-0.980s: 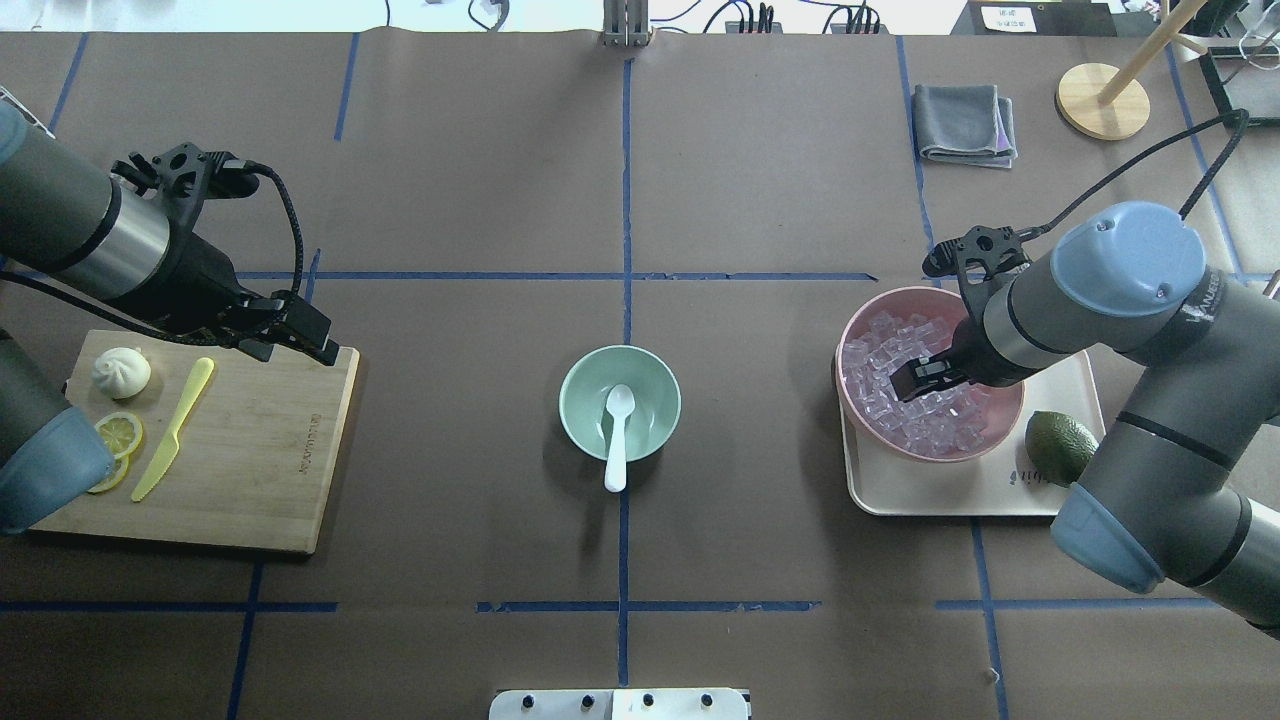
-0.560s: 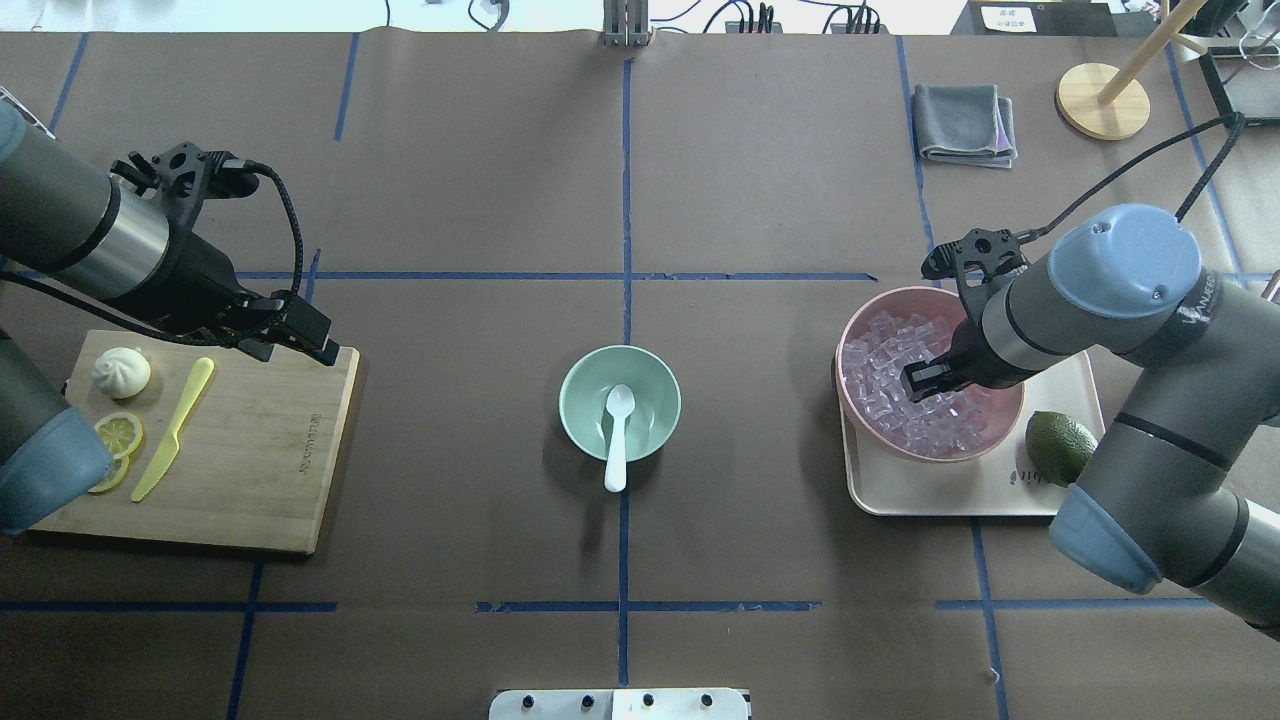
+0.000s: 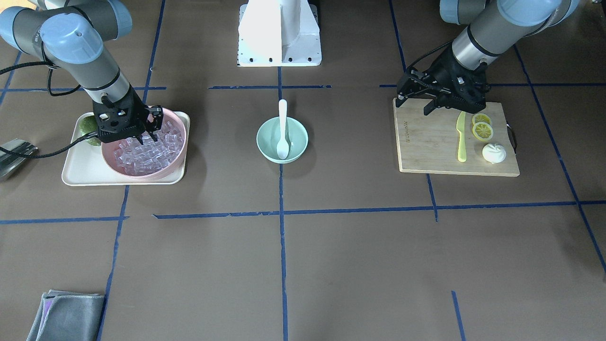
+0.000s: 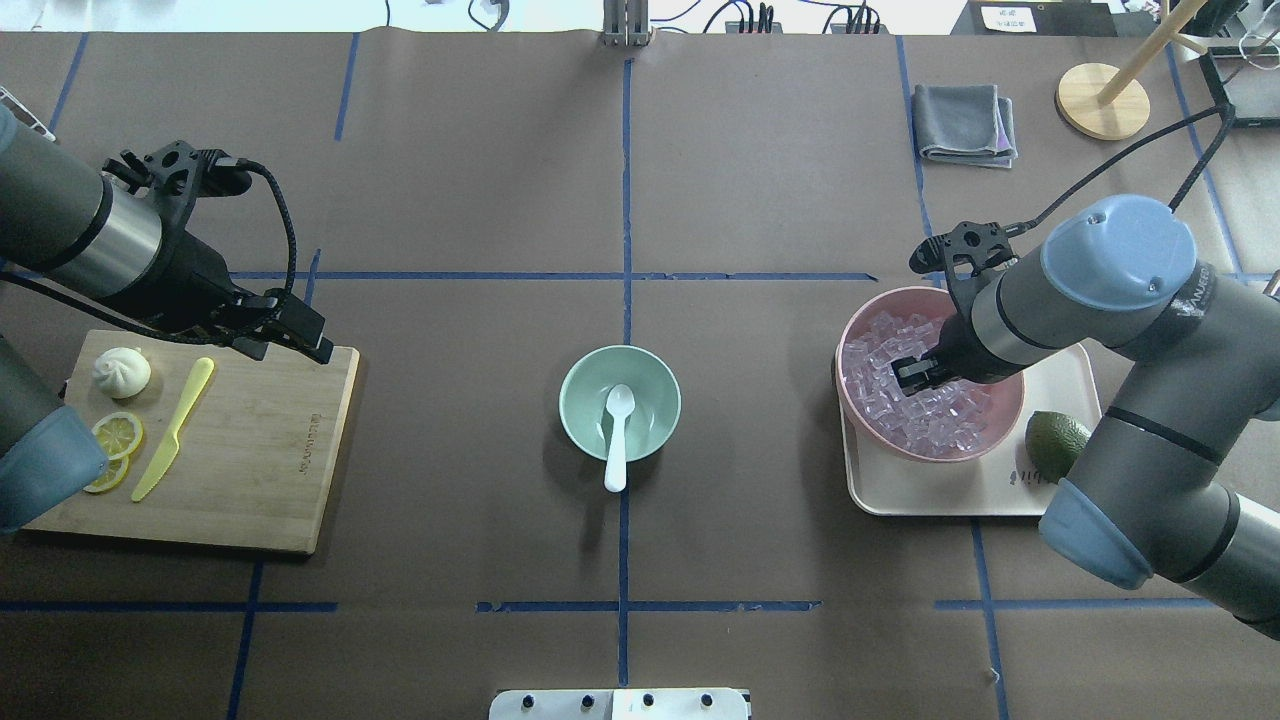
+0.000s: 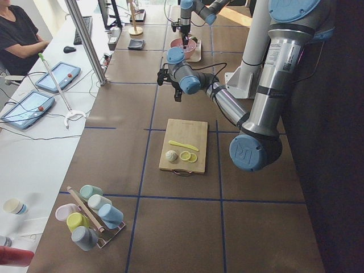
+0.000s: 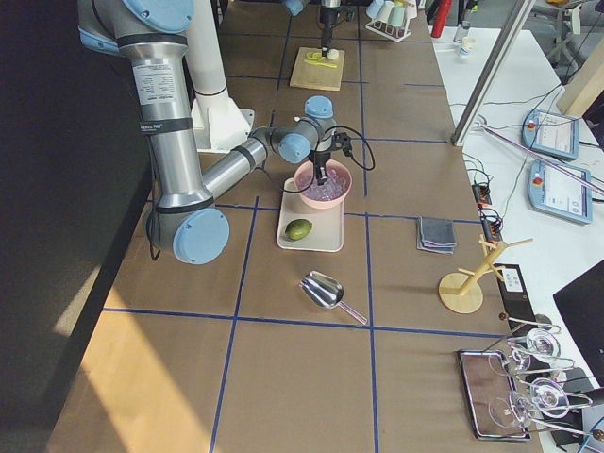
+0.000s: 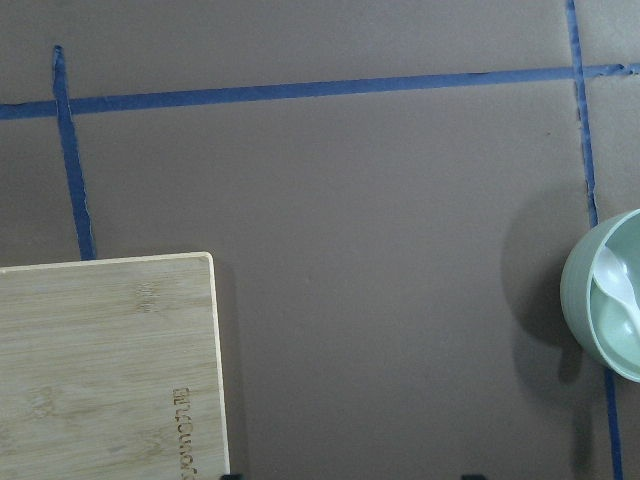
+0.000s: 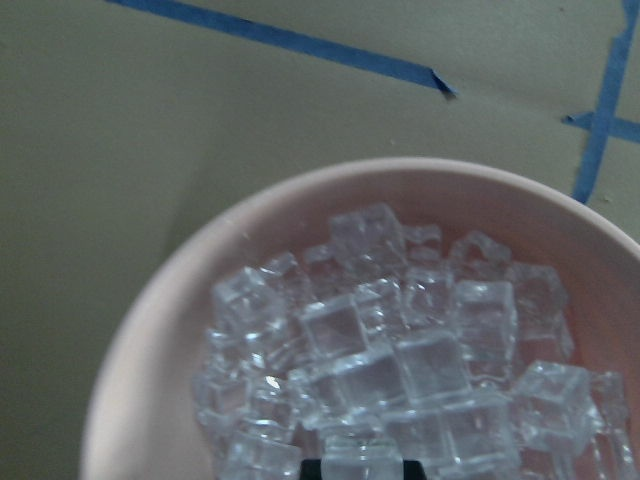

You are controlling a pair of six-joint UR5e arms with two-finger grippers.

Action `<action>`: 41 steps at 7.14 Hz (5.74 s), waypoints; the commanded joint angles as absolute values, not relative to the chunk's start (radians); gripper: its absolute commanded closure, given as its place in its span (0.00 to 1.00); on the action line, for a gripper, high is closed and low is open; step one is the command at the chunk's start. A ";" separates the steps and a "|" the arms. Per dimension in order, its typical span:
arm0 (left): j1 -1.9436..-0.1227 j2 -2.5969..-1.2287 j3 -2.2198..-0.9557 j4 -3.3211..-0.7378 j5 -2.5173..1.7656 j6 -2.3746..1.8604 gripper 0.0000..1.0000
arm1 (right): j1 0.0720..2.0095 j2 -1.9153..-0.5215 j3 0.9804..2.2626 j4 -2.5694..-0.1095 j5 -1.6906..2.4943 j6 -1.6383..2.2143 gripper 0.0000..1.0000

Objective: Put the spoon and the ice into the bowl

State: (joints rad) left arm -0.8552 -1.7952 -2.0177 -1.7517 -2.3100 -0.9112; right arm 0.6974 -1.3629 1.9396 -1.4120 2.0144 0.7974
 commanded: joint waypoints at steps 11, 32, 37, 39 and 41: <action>-0.857 -1.764 -2.048 -1.752 -2.299 -0.911 0.07 | 0.480 -0.877 1.645 -1.404 1.911 1.353 0.77; -1.483 -1.494 -1.772 -1.474 -2.377 0.052 0.00 | 1.485 -1.729 1.767 -1.550 2.289 -0.175 0.01; -1.483 -1.430 -1.767 -1.485 -2.428 0.052 0.00 | 1.485 -1.698 1.727 -1.562 2.287 -0.178 0.01; -1.483 -1.407 -1.760 -1.525 -2.425 0.051 0.00 | 1.483 -1.695 1.727 -1.560 2.287 -0.178 0.01; -1.482 -1.410 -1.741 -1.522 -2.421 0.049 0.00 | 1.482 -1.695 1.726 -1.557 2.295 -0.178 0.01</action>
State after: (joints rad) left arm -1.4825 -1.4090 -1.7485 -1.5198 -2.4237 0.0499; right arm 1.4826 -1.6950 1.7277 -1.5595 2.2914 -0.1779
